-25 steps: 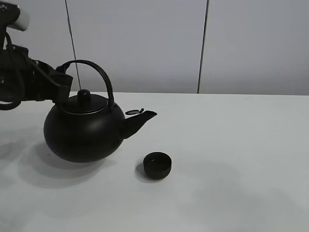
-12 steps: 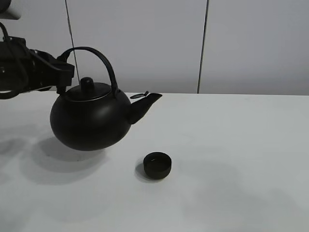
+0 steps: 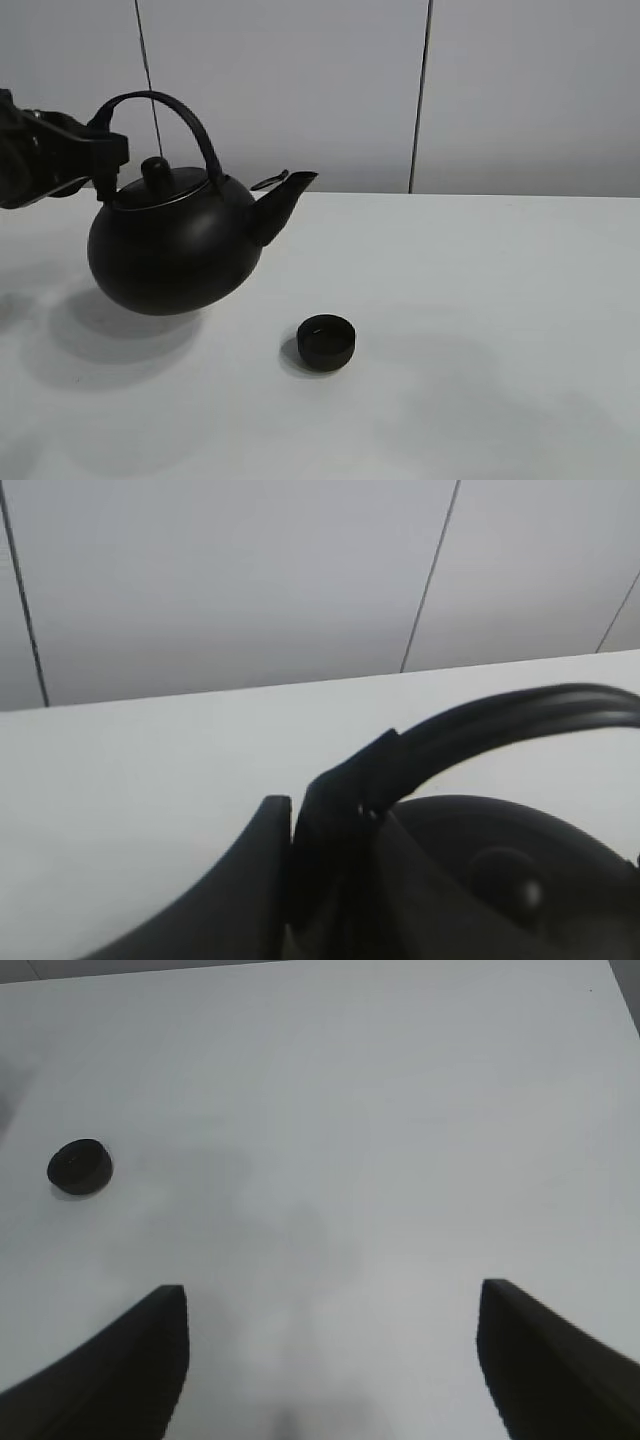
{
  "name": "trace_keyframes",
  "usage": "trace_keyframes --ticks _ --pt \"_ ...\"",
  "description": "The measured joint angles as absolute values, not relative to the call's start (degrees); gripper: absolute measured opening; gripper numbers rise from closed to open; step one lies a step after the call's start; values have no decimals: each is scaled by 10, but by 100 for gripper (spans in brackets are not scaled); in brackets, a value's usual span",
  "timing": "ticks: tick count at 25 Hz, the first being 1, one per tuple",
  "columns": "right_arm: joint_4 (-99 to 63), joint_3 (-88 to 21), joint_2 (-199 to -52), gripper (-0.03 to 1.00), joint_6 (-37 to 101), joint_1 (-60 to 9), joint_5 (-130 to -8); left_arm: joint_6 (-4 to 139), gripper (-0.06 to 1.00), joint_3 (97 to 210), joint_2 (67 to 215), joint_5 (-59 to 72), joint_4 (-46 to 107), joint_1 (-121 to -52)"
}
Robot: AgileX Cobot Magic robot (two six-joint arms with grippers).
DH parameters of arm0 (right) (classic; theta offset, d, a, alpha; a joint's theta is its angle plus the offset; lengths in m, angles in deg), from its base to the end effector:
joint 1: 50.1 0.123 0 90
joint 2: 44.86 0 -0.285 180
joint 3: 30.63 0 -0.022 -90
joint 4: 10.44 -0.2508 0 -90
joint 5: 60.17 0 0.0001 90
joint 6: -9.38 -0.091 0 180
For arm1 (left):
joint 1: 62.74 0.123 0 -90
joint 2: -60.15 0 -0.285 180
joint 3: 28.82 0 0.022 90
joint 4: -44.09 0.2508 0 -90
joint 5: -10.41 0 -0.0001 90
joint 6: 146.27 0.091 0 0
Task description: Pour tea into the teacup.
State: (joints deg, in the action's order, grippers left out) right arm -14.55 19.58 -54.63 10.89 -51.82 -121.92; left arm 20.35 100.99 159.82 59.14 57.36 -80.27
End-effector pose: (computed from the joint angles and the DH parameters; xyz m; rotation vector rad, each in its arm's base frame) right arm 0.0027 0.0057 0.2681 0.0025 2.1228 0.0538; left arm 0.2628 -0.0995 0.1795 0.3281 1.7655 -0.4309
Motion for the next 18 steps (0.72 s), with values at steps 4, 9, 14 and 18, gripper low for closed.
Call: trace_keyframes --ticks 4,9,14,18 --pt "-145 196 -546 54 109 -518 -1219 195 14 981 1598 607 573 -785" --pt "-145 196 -546 54 109 -518 -1219 191 14 955 1598 639 580 -760" --pt "-145 196 -546 54 109 -518 -1219 203 14 936 1598 665 584 -752" --pt "-145 196 -546 54 109 -518 -1219 241 14 927 1598 668 585 -752"
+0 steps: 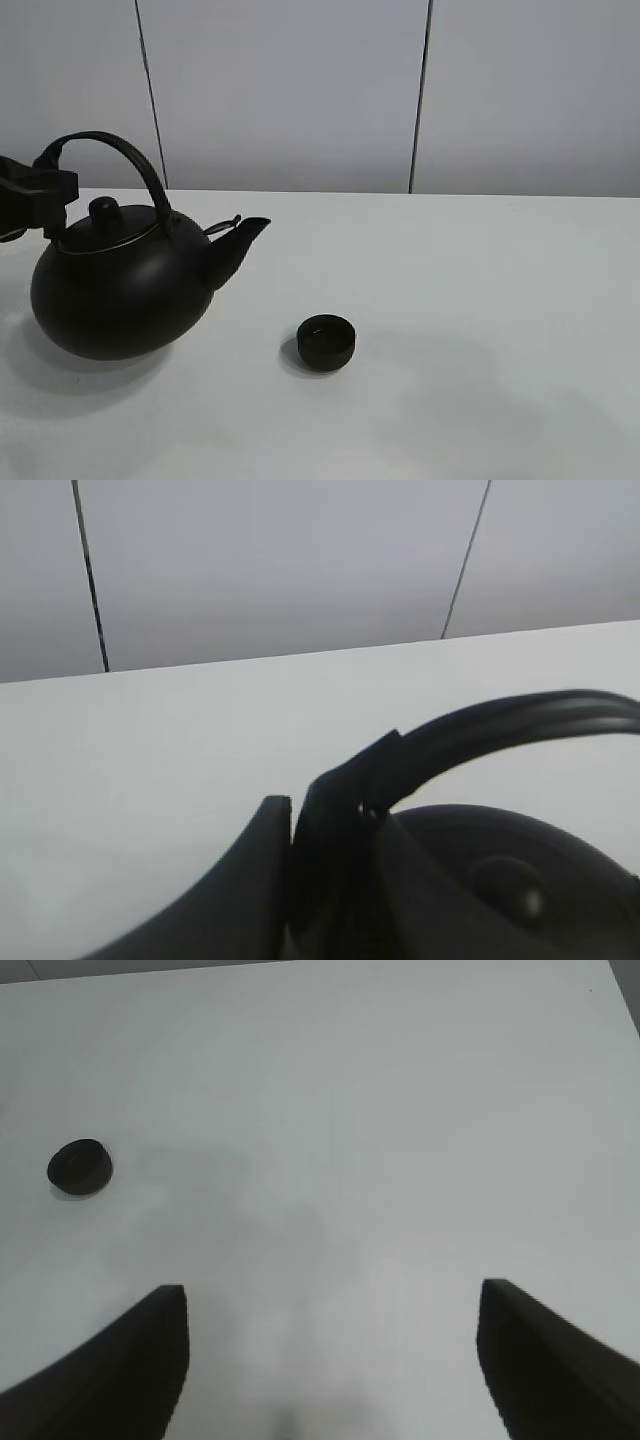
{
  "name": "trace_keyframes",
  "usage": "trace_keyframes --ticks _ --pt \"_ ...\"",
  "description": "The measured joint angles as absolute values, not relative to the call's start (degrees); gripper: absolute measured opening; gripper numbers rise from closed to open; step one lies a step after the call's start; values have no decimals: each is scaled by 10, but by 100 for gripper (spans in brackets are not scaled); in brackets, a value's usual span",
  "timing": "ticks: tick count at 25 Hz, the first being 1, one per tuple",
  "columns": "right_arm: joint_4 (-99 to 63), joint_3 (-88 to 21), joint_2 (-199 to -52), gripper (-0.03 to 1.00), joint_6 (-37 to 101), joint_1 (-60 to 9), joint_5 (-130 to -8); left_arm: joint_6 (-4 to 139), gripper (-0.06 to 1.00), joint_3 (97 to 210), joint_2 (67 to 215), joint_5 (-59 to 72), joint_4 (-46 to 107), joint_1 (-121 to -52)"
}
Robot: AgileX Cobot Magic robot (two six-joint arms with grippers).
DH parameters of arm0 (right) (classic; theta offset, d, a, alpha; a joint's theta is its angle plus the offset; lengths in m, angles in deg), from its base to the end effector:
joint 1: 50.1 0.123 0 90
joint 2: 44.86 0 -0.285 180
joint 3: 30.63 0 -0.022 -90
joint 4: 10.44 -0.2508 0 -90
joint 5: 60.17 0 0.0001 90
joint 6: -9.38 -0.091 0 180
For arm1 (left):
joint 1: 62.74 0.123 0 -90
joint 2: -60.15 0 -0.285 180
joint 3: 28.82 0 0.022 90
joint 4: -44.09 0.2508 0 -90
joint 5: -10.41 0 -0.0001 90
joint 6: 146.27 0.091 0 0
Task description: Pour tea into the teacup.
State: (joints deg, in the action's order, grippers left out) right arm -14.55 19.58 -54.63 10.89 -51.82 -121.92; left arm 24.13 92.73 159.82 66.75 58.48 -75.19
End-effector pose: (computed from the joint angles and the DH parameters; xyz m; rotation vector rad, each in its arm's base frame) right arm 0.0027 0.0057 0.2681 0.0025 2.1228 0.0538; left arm 0.2387 -0.0720 0.1599 0.3207 1.7720 -0.3608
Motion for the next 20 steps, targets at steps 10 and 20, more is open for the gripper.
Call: trace_keyframes --ticks 10,20 --pt "-145 196 -546 54 109 -518 -1219 302 14 927 1598 670 578 -752" --pt "-145 196 -546 54 109 -518 -1219 307 14 927 1598 670 568 -752"
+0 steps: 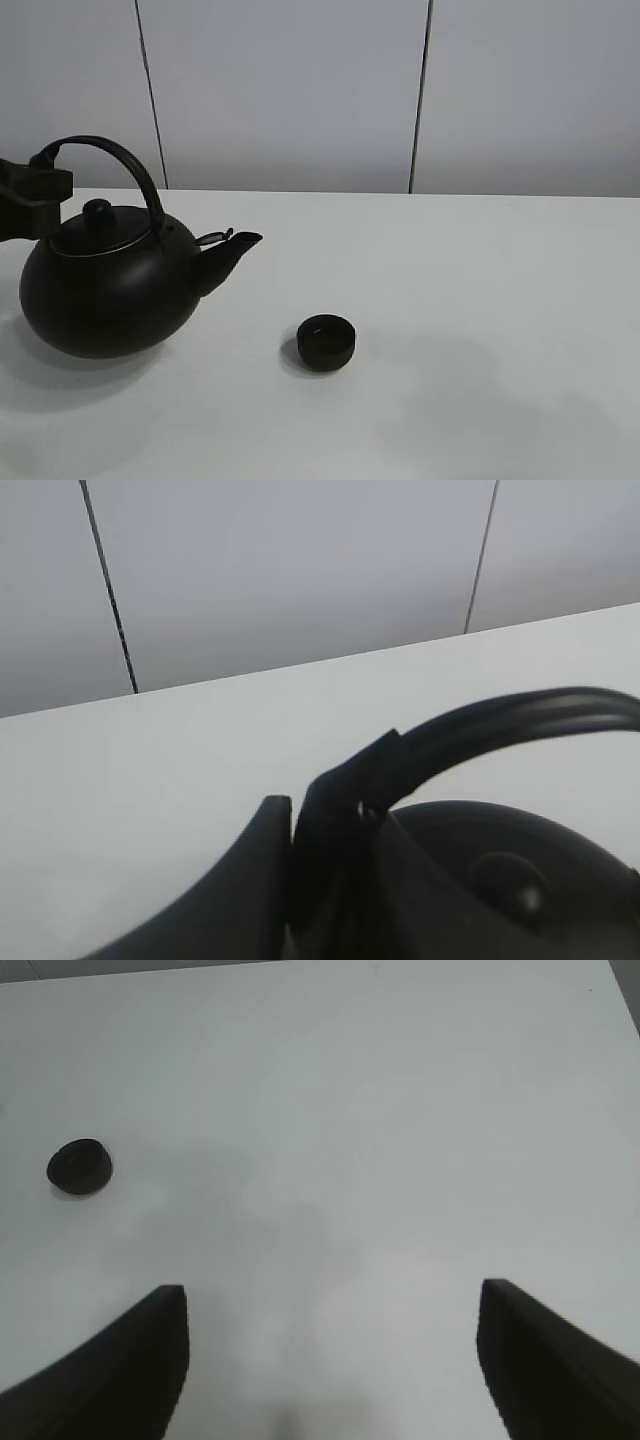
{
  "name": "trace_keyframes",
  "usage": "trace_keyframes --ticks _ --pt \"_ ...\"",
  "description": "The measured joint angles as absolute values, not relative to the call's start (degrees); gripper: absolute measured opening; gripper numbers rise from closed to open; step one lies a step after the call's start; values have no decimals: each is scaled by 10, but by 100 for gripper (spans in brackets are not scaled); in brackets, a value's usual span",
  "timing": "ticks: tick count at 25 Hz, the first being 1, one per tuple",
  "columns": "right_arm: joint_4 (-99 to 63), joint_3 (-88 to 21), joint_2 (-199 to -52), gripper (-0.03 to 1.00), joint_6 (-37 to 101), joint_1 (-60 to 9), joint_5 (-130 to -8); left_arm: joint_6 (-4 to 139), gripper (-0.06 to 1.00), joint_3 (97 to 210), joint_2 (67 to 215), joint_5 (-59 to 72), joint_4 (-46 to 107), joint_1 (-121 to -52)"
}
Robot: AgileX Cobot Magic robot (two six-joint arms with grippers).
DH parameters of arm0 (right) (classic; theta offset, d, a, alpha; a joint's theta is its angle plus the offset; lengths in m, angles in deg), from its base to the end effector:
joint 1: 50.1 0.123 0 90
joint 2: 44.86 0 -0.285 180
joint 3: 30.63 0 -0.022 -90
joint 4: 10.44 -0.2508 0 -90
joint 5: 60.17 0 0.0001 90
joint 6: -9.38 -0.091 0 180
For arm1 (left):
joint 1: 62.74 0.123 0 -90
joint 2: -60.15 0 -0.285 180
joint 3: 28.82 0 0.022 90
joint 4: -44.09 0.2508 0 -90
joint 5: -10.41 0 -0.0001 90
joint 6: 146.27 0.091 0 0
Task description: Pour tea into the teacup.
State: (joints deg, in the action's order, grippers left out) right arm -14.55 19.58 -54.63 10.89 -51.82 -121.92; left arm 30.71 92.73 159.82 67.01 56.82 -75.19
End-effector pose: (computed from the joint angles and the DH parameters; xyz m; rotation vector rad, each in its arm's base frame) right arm 0.0027 0.0057 0.2681 0.0025 2.1228 0.0538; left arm 0.2397 -0.0701 0.1604 0.3882 1.7450 -0.2701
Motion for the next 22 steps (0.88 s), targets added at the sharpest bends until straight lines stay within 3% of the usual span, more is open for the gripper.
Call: trace_keyframes --ticks 22 --pt "-145 196 -546 54 109 -518 -1219 306 14 928 1667 674 564 -752"
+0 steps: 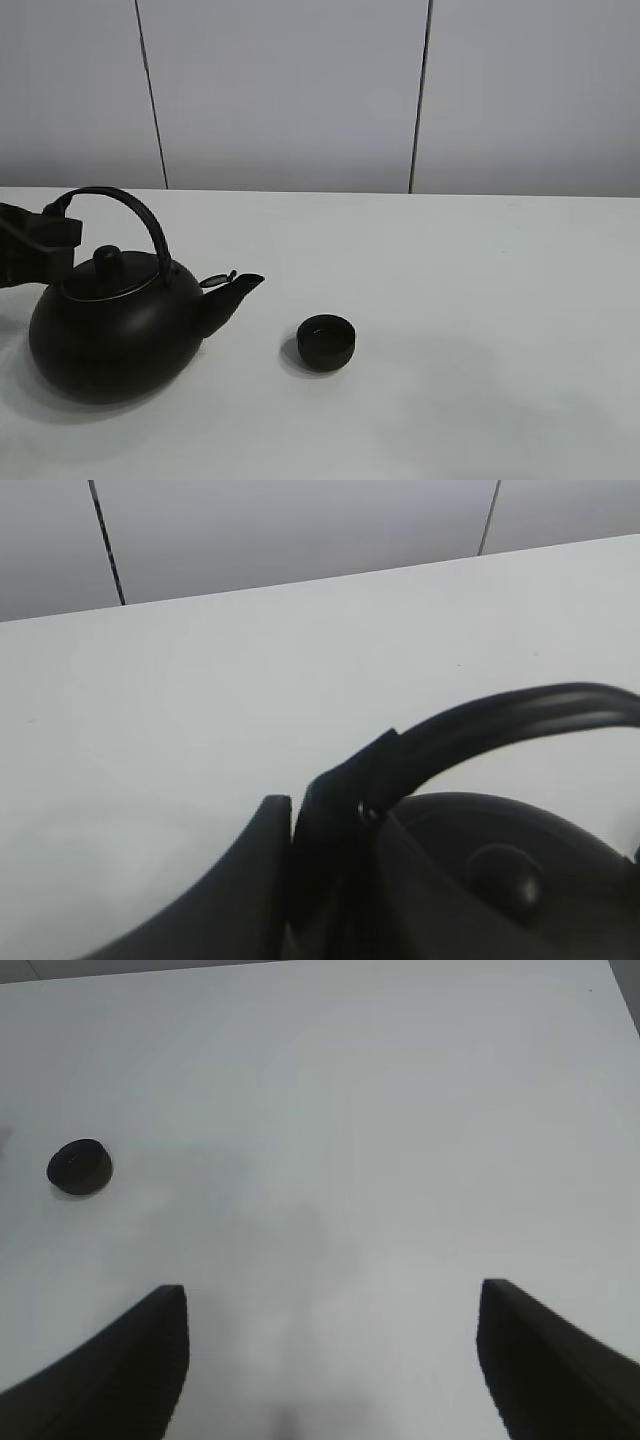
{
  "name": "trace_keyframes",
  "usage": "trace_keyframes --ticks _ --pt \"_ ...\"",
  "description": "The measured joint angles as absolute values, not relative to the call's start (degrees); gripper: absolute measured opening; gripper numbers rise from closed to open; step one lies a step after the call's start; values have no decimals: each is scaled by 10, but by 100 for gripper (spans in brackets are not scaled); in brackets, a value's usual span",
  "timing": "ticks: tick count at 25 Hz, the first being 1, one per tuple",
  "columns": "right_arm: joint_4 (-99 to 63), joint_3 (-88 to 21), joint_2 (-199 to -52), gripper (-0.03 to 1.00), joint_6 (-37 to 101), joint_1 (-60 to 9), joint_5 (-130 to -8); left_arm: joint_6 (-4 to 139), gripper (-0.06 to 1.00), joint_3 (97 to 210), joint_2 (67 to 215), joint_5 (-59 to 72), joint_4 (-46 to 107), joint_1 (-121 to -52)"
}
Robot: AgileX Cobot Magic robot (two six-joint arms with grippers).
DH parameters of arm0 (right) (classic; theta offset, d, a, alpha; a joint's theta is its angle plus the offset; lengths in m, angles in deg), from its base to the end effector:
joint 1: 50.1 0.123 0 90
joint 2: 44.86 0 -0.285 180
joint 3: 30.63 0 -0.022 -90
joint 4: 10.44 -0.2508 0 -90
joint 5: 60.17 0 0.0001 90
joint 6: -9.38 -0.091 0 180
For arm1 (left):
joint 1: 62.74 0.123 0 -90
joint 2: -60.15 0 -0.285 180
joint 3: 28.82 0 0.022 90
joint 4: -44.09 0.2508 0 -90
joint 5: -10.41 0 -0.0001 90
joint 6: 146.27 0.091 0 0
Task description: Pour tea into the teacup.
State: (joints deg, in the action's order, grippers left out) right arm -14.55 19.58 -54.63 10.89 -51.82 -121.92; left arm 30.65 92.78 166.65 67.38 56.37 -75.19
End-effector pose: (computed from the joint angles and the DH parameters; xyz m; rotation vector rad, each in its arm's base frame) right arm 0.0027 0.0057 0.2681 0.0025 2.1228 0.0538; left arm 0.2430 -0.0702 0.1313 0.3871 1.8584 -0.2739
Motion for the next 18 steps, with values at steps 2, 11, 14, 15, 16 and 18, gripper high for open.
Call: trace_keyframes --ticks 2,11,14,15,16,18 --pt "-145 196 -546 54 109 -518 -1219 306 14 928 1667 674 564 -752" --pt "-145 196 -546 54 109 -518 -1219 283 21 928 1667 689 586 -752" --pt "-145 196 -546 54 109 -518 -1219 277 23 928 1667 693 591 -752" --pt "-145 196 -546 54 109 -518 -1219 276 24 927 1667 697 591 -752" --pt "-145 196 -546 54 109 -518 -1219 276 24 924 1667 702 591 -752" --pt "-145 196 -546 54 109 -518 -1219 275 25 914 1665 709 589 -752"
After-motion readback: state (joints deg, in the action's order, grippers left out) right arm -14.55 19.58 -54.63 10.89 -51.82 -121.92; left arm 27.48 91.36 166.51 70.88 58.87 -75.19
